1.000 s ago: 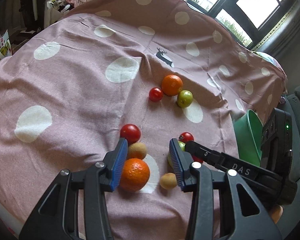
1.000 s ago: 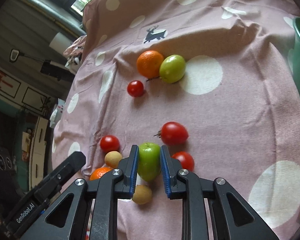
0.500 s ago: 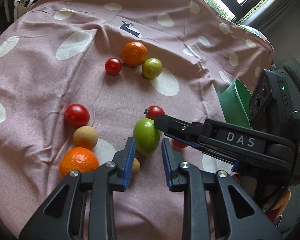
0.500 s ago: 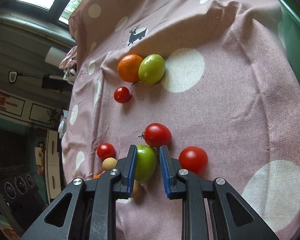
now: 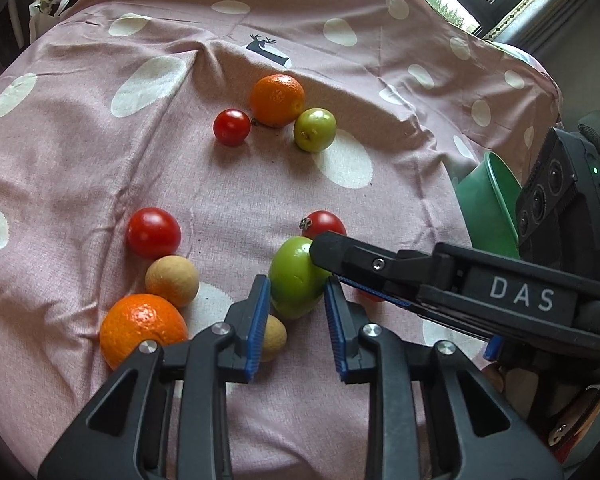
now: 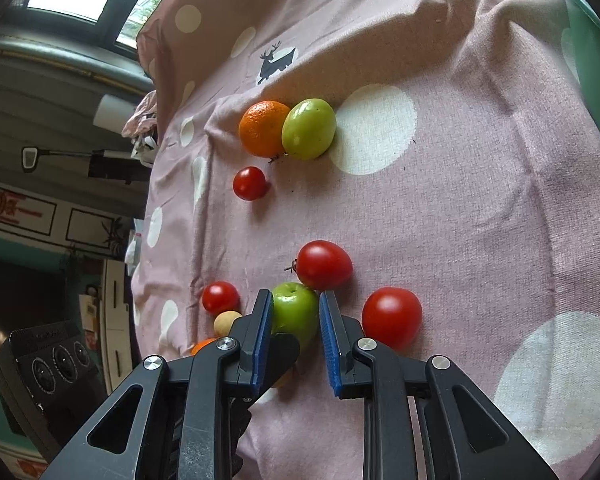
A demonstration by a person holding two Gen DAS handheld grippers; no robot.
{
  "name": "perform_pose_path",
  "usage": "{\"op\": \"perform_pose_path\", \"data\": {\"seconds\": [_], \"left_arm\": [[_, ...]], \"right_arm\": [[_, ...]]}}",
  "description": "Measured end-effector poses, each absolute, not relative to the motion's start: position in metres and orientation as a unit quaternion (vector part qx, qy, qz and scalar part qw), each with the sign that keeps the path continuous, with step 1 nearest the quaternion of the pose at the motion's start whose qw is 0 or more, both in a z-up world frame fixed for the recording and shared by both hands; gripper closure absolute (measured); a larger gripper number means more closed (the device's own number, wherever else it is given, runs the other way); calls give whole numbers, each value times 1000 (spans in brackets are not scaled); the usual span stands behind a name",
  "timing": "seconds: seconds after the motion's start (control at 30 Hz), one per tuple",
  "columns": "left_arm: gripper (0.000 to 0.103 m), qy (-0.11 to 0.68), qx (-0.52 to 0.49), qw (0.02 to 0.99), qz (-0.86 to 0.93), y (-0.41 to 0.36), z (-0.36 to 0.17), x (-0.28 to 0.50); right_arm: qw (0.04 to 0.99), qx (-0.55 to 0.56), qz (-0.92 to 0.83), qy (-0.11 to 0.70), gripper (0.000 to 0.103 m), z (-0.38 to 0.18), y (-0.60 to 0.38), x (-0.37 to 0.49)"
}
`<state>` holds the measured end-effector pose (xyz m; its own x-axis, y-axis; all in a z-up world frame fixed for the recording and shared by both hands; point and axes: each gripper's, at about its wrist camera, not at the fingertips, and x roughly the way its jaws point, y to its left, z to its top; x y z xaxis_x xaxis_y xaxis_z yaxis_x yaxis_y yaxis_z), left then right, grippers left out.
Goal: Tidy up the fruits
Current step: 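Lower the right tool over the green apple and close its fingers, then carry the green apple with the right tool over the green bowl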
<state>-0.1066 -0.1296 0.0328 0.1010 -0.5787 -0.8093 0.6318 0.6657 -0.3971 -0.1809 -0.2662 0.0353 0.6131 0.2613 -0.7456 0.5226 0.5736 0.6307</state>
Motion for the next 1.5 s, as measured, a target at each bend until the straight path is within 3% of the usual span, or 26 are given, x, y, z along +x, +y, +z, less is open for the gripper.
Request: {"op": "perform_pose_path", "data": {"seconds": [0.23,0.33,0.6,1.1,1.5], "left_arm": [[69,535,23,742,-403,-133,28,-105],[70,530,37,745,-404,-137,26,-107],[70,518,39,750,-410,-136,28,-110],[70,408,34,797,-443,-130,91,-141],[71,338,66,783,-518,-194,127,-185]], "right_arm": [[775,444,-82,441,76,36,-262,-177],[771,445,-80,449,70,32,-259,-173],[777,427,-82,455,67,32,-252,-171],[844,379,-72,372,66,96,-241,-193],[875,381,-119,274,66,137,-289,-253]]}}
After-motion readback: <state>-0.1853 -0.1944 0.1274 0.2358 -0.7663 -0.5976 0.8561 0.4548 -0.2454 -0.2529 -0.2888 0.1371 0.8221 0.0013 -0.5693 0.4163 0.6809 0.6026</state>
